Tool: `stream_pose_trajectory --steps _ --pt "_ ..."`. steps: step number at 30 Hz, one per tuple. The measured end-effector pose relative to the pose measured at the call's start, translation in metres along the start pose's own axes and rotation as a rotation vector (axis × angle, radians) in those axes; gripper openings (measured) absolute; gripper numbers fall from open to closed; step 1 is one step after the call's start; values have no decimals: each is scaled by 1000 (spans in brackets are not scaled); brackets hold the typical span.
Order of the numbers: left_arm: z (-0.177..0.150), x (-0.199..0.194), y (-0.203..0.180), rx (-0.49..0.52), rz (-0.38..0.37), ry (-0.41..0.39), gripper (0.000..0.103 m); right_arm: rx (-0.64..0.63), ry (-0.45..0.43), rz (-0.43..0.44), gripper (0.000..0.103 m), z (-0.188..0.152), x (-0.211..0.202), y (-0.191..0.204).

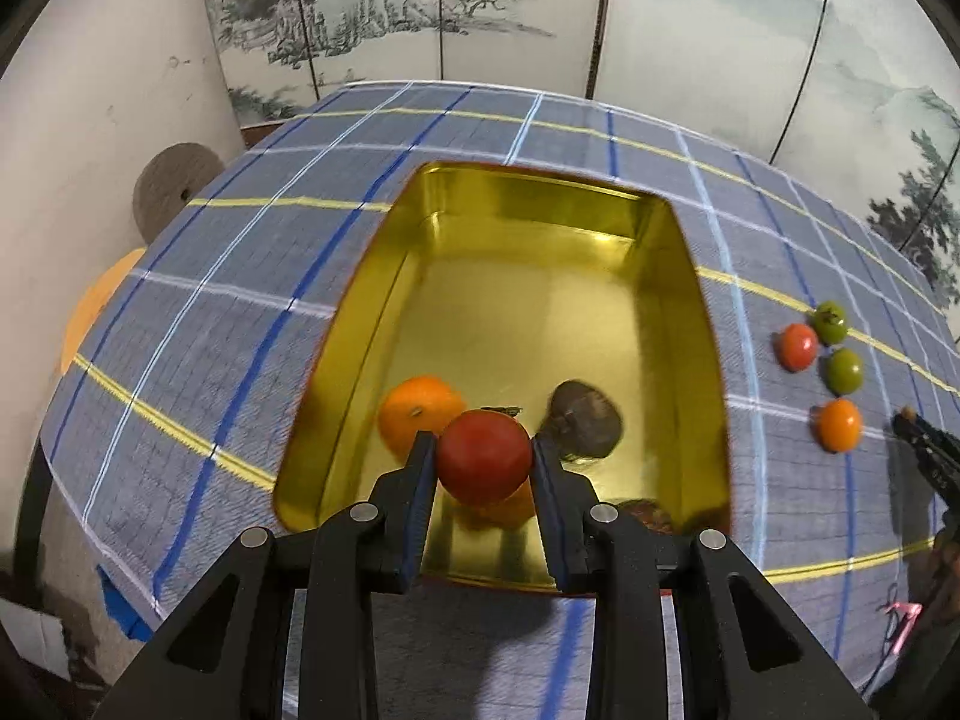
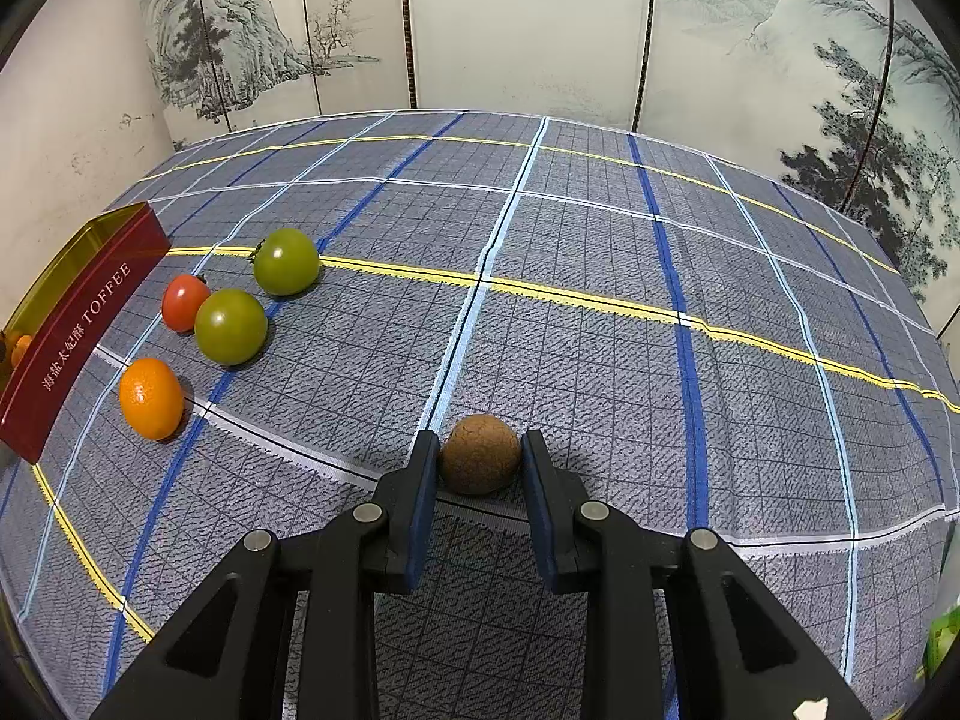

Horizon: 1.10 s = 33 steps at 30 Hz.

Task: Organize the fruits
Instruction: 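Carry the red tomato with the left gripper into the tray and lower it, then open the left gripper to release the red tomato in the tray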

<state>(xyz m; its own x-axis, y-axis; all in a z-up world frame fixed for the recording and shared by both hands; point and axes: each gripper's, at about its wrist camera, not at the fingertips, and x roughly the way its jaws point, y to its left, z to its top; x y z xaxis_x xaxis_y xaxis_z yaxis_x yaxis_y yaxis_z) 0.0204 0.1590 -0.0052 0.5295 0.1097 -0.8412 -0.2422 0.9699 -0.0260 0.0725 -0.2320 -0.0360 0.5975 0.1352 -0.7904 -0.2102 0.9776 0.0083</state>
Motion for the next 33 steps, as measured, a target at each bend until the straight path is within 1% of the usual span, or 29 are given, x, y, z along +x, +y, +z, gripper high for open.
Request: stream_pose_trajectory --steps 10,22,31,33 --pt "-7 11 7 -1 10 27 32 0 0 0 26 0 0 0" --pt "-7 11 11 12 23 20 33 -1 1 -2 26 0 0 0" --pt "-8 10 12 14 14 20 33 -1 1 -2 26 0 0 0" --pt "-9 10 12 16 22 20 33 -1 1 -2 26 0 0 0"
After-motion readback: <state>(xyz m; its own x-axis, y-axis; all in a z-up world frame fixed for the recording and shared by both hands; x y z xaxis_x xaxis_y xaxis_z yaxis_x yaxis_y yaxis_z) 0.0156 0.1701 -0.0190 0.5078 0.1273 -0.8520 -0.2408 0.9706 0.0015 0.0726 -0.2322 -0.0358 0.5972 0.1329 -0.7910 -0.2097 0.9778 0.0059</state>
